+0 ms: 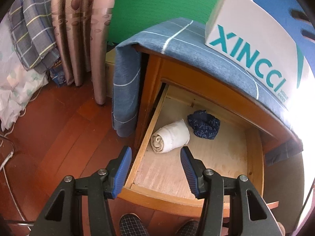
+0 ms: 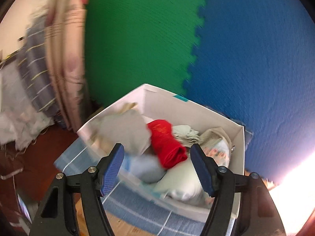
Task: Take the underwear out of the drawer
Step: 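Lower the red sock into the shoe box and open the right gripper, then move the right gripper back into the drawer toward the dark blue floral underwear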
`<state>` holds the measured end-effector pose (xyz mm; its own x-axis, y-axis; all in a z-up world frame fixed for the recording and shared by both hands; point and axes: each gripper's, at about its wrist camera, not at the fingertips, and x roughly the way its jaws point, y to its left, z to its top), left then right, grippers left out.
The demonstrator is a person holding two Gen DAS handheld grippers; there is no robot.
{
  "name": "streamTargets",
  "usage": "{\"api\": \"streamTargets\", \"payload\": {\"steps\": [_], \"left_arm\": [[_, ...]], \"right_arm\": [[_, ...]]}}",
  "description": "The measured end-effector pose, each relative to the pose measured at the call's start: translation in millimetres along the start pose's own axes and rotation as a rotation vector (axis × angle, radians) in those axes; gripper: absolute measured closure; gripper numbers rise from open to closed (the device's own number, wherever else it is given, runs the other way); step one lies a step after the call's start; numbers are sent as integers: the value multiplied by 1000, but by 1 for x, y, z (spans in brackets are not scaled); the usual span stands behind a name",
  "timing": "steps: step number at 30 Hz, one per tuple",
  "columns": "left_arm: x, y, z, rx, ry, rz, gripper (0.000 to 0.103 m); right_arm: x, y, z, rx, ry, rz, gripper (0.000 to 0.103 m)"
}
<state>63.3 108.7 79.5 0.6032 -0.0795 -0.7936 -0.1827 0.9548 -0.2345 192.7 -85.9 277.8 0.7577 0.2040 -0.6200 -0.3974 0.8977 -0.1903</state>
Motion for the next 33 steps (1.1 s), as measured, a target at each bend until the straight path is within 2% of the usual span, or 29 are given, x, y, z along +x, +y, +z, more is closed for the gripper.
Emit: {"api": "streamTargets", "payload": {"steps": [7, 13, 16, 21, 25, 33], "left_arm": [[-3, 7, 1, -47, -6, -2, 50], [-6, 13, 2, -88, -19, 4, 50], [-7, 17, 3, -106, -20, 3, 50], [-8, 23, 2, -133, -27, 0, 50], [-8, 28, 3, -157, -26, -12, 50], [-9, 37, 3, -196, -28, -22, 50]], "right_arm": [[-25, 39, -73, -160, -3, 76, 36], [-12, 63, -132, -298, 78, 80, 39], [5, 73, -156, -355, 135, 87, 45], [46, 93, -192, -480, 218, 87, 47], [77, 109, -209, -579, 251, 89, 48], [141, 135, -230, -781, 250, 37, 48]]}}
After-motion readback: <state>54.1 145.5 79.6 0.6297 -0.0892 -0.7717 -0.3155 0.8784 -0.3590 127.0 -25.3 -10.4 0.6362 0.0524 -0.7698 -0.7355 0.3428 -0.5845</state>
